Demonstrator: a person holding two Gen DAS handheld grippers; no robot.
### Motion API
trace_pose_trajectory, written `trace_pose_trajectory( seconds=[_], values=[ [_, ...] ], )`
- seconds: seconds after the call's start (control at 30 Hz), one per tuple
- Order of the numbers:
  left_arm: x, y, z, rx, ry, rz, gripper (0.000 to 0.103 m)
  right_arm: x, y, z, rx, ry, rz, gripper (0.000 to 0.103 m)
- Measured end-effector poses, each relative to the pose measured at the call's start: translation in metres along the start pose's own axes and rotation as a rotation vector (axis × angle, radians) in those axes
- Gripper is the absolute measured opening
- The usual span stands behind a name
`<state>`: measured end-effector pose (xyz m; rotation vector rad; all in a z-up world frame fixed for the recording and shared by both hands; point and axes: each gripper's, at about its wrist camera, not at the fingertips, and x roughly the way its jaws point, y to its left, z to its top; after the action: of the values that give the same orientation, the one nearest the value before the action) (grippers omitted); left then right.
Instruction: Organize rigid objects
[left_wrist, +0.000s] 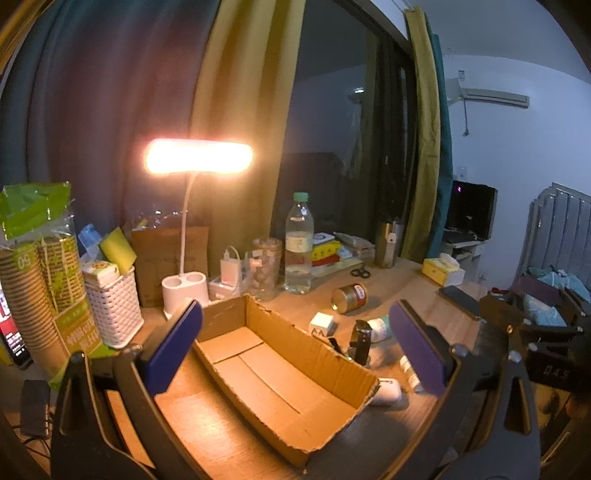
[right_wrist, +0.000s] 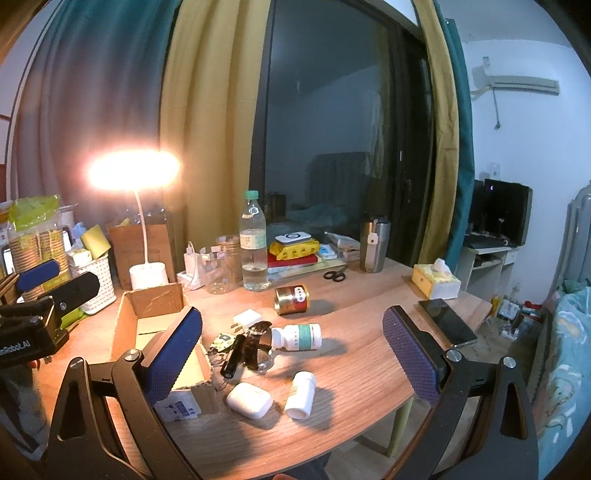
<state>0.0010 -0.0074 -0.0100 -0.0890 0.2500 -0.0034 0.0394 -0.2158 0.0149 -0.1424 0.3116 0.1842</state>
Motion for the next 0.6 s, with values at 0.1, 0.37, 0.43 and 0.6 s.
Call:
trace_pose_trajectory(
  seconds=[0.1, 0.37, 0.43, 0.6],
  values=[
    [-0.0009, 0.0024, 0.0003, -0.014, -0.007, 0.009, 0.102, 0.0005, 0.0021, -0.0011, -0.001, 0.002, -0.005, 0.100],
    [-0.0026, -0.0008, -0.0011, 0.001, -0.012, 0.003, 0.102, 0.0017, 0.0009, 0.0004, 0.012, 0.023, 0.030, 0.100],
    [-0.0015, -0.0005, -0.0011, 0.003, -0.008, 0.003, 0.102, 0.0023, 0.0003, -0.0001, 0.015, 0.023, 0.028, 0.100],
    [-0.0007, 0.0003, -0.0021, -0.006, 0.002, 0.000, 0.101, 0.0026, -0.0001, -0.0005, 0.015, 0.021, 0.015, 0.100]
  ],
)
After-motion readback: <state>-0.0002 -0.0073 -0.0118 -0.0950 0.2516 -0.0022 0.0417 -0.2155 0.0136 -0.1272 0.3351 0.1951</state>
